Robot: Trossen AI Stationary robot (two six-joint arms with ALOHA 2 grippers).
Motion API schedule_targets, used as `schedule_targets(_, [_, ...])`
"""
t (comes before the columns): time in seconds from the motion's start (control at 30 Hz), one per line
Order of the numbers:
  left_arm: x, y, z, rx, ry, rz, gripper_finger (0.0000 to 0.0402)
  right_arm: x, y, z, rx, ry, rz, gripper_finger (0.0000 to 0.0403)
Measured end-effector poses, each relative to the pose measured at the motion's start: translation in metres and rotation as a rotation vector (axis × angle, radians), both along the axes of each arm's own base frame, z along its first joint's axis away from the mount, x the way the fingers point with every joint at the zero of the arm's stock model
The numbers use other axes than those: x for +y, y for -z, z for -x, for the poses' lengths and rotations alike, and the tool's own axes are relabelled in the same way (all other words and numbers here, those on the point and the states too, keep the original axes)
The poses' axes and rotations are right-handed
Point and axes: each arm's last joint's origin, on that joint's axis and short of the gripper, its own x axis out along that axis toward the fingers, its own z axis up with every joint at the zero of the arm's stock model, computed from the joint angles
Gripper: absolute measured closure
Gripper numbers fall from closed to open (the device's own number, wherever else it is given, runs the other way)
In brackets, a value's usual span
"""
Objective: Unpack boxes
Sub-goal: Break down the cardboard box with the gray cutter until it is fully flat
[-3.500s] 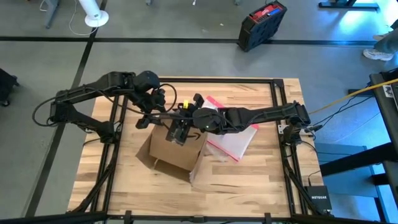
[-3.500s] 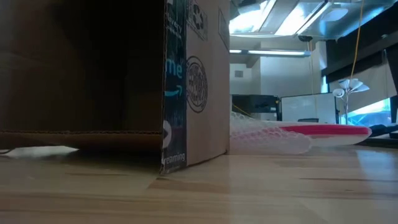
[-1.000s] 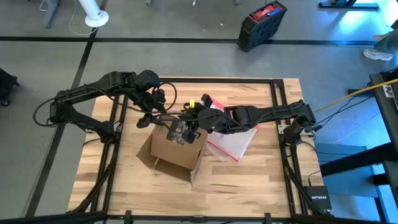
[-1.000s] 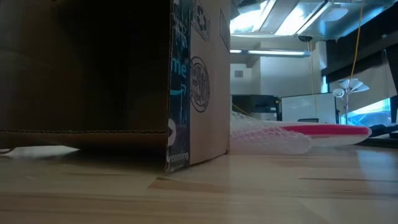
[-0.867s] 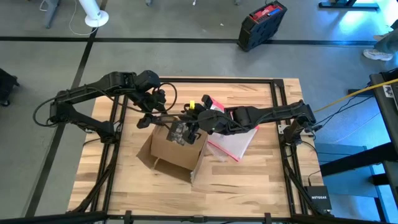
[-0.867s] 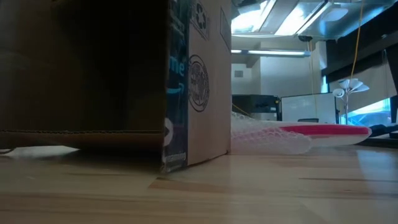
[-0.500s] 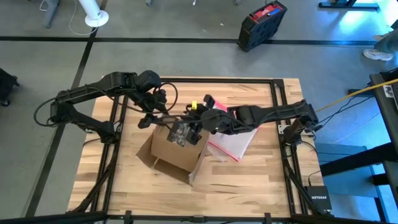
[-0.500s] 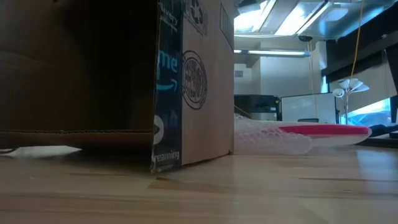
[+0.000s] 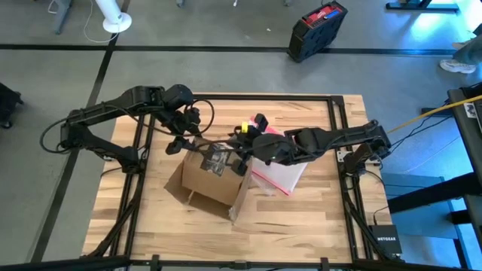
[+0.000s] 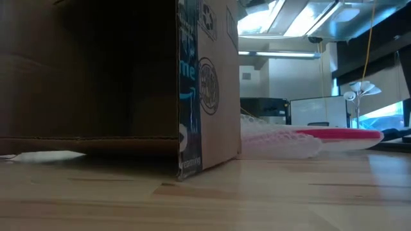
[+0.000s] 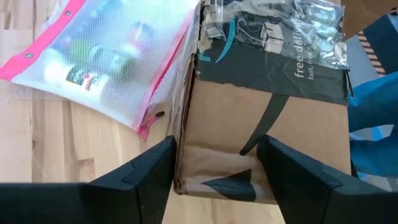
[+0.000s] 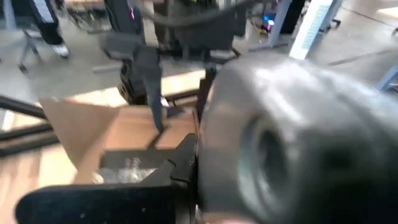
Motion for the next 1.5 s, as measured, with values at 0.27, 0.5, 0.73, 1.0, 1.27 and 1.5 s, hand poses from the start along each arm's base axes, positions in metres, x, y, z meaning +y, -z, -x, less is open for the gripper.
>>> schedule_targets(0.27, [0.0, 0.0, 0.0, 0.004, -0.014, 0.01, 0.0171, 0.001, 0.002, -0.011, -0.052, 0.004, 0.024, 0.0332])
schedule_targets(0.5, [0.0, 0.0, 0.0, 0.005, -0.018, 0.014, 0.0171, 0.003, 0.012, -0.02, -0.024, 0.003, 0.033, 0.0332])
schedule_targets(0.73, [0.0, 0.0, 0.0, 0.006, -0.019, 0.014, 0.0171, 0.004, 0.018, -0.024, -0.006, 0.003, 0.039, 0.0332])
schedule_targets(1.0, [0.003, 0.0, -0.001, 0.0, -0.032, 0.015, 0.0171, 0.003, 0.02, -0.021, 0.025, 0.015, 0.05, 0.0332])
schedule_targets(1.27, [0.009, 0.0, 0.001, -0.003, -0.06, 0.024, 0.0171, 0.009, 0.02, -0.017, 0.047, 0.007, 0.066, 0.0332])
schedule_targets(1.5, [0.01, 0.0, 0.0, -0.012, -0.061, 0.013, 0.0171, 0.013, 0.013, -0.003, 0.078, 0.011, 0.077, 0.0332])
